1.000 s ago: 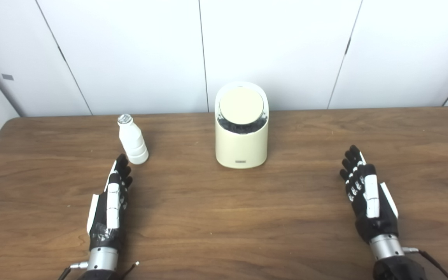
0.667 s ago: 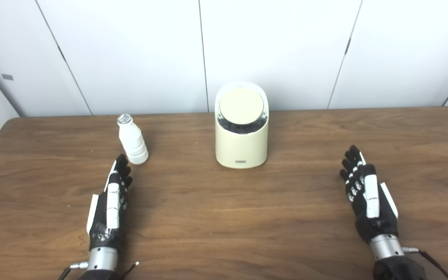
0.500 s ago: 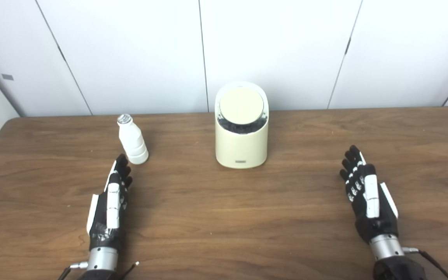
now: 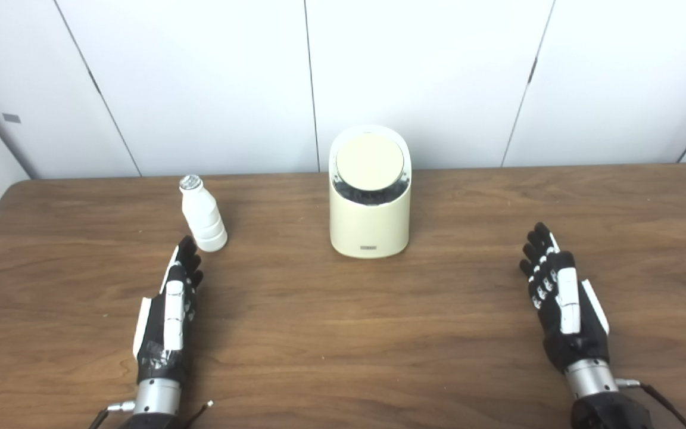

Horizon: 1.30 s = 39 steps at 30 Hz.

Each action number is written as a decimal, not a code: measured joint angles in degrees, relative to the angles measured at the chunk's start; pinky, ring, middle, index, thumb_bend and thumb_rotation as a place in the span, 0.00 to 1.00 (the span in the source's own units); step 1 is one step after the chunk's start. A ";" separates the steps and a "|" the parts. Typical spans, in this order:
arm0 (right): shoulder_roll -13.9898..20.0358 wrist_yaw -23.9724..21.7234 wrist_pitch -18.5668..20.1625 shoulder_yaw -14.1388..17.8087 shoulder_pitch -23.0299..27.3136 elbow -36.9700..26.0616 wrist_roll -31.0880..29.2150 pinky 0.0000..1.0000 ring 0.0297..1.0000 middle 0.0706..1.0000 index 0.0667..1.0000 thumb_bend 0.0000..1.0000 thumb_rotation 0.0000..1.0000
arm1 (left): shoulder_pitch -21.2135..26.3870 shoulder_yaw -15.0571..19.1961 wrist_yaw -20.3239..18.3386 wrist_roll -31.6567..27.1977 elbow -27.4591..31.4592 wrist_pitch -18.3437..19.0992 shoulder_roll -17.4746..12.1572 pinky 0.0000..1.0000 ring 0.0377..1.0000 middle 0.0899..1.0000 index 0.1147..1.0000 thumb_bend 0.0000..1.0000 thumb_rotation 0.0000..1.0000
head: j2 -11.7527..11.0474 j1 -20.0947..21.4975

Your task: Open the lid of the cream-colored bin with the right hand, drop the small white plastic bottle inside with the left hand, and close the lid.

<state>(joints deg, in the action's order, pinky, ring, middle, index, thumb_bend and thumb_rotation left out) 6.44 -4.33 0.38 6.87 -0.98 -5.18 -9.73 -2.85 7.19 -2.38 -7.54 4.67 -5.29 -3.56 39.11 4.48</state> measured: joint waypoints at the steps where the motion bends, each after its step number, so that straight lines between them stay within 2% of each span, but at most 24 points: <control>1: 0.00 0.09 0.03 0.01 0.00 -0.01 0.07 1.00 0.99 0.99 0.97 0.65 0.99 | 0.00 0.00 -0.02 -0.05 0.01 0.00 0.00 1.00 1.00 1.00 1.00 0.51 0.98 | 0.00 0.00; 5: 0.05 0.44 0.10 0.04 0.11 0.00 0.21 1.00 0.99 0.99 0.98 0.66 0.96 | 0.00 0.01 -0.02 -0.05 0.04 0.00 0.00 1.00 1.00 1.00 1.00 0.52 0.97 | -0.18 -0.44; 9: 0.35 0.47 0.46 -0.01 1.34 -0.01 0.39 1.00 1.00 0.99 0.98 0.68 0.88 | -0.01 0.03 -0.02 -0.07 0.04 0.00 -0.02 1.00 1.00 1.00 1.00 0.52 0.97 | -0.35 -0.53; 14: 1.17 0.58 3.02 -1.06 4.62 -0.69 2.68 1.00 0.99 0.99 0.98 0.74 0.85 | -0.04 0.00 -0.04 -0.04 0.10 0.00 -0.06 1.00 1.00 1.00 1.00 0.52 0.97 | -0.35 -0.61; 22: 3.84 0.47 14.48 -4.20 12.75 -6.37 8.54 1.00 0.98 0.98 0.97 0.79 0.83 | -0.09 -0.16 -0.04 0.17 0.13 -0.02 -0.04 1.00 1.00 1.00 1.00 0.52 0.98 | -0.53 -0.70; 25: 5.01 -0.05 16.99 -6.27 16.12 -7.03 11.16 0.99 0.99 0.99 0.98 0.73 0.83 | -0.10 -0.28 -0.03 0.20 0.20 -0.02 -0.02 1.00 1.00 1.00 1.00 0.52 0.98 | -0.61 -0.70; 28: 6.65 -0.39 19.28 -10.16 19.24 -6.81 17.57 0.90 0.96 0.98 0.97 0.73 0.87 | -0.13 -0.30 -0.05 0.19 0.21 -0.05 -0.03 1.00 1.00 1.00 1.00 0.50 0.98 | -0.70 -0.70; 30: 7.60 -0.55 20.68 -12.32 21.64 -6.48 21.20 0.89 0.96 0.98 0.98 0.74 0.88 | -0.13 -0.34 -0.08 0.19 0.21 -0.09 -0.02 1.00 1.00 1.00 1.00 0.50 0.98 | -0.70 -0.62; 34: 8.19 -0.82 23.99 -14.96 26.58 -5.49 26.91 0.88 0.96 0.99 0.98 0.76 0.84 | -0.17 -0.41 -0.06 0.27 0.23 -0.11 0.02 1.00 1.00 1.00 1.00 0.49 0.99 | -0.79 -0.70; 39: 8.19 -2.68 26.03 -17.15 31.69 -2.76 29.81 0.84 0.94 0.99 1.00 0.76 0.76 | -0.16 -0.53 0.00 0.52 0.27 -0.21 0.16 1.00 1.00 1.00 1.00 0.50 0.98 | -0.70 -0.79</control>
<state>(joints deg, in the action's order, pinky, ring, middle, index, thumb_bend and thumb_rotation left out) 14.62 -7.01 26.41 -10.28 30.71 -7.94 20.08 -3.01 6.66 -2.38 -7.02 4.94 -5.49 -3.40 38.41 3.69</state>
